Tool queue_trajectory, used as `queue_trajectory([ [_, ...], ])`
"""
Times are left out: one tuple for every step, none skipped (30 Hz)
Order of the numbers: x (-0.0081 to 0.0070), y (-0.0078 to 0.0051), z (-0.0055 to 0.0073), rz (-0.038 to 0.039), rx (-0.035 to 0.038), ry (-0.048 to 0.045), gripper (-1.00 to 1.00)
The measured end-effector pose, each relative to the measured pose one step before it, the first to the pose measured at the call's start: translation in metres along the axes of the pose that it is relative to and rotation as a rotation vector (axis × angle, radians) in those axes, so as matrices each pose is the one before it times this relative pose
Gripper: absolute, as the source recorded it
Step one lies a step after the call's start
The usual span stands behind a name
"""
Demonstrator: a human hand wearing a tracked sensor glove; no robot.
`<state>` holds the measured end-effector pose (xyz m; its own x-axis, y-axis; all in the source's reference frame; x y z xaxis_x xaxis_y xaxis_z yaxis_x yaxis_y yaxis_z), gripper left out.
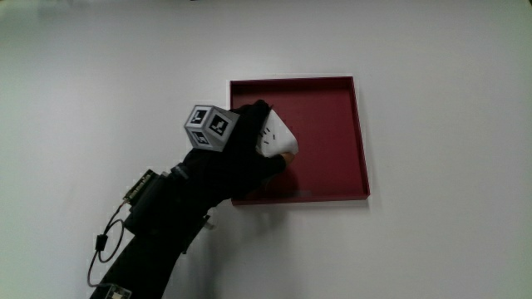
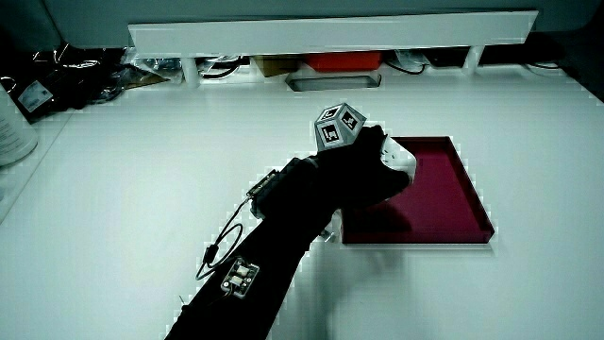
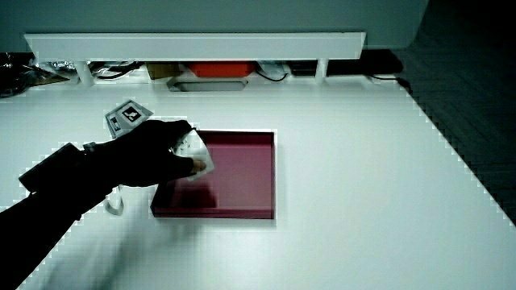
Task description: Place socket
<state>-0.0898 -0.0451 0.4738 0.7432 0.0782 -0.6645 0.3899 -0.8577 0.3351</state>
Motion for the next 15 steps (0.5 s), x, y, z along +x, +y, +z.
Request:
queue_trajectory([
  [0.00452, 0.00034, -0.00169, 0.02470, -0.02069, 0.00886, 0.00],
  [-0.00063, 0.00335, -0.00526, -0.01117, -0.00158, 0.00582, 0.00],
  [0.00403, 0.00016, -0.00086, 0.00452, -0.01044, 0.03119, 0.00],
  [-0.00055, 0.00157, -0.00352, -0.00108, -0.01060, 0.00065, 0.00],
  [-0.00119, 0.00154, -0.00357, 0.00815, -0.01491, -0.00267, 0.00],
  [0.00070, 0.00031, -0.00188, 0.00779, -0.00620, 0.01503, 0.00],
  [-0.00091, 0.00062, -0.00342, 0.00323, -0.00258, 0.00452, 0.00],
  [-0.00133, 0.00155, -0.00417, -0.00673, -0.00684, -0.00667, 0.00],
  [0.00014, 0.00055, -0.00268, 0.01041, -0.01499, 0.00788, 0.00],
  [-0.00091, 0.00095, -0.00296, -0.00764, -0.00078, 0.00659, 0.00],
  [-0.00183, 0.00118, -0.00323, 0.00029, -0.00908, -0.00175, 0.00],
  [-0.00214, 0.00167, -0.00302, 0.00007, -0.00872, -0.00513, 0.00],
  [-0.00146, 0.00102, -0.00185, 0.00294, -0.00455, 0.00368, 0.00],
  [-0.00024, 0.00016, -0.00079, 0.00948, -0.01258, -0.00395, 0.00],
  [-0.00151, 0.00108, -0.00111, -0.01308, 0.00914, 0.00721, 0.00],
])
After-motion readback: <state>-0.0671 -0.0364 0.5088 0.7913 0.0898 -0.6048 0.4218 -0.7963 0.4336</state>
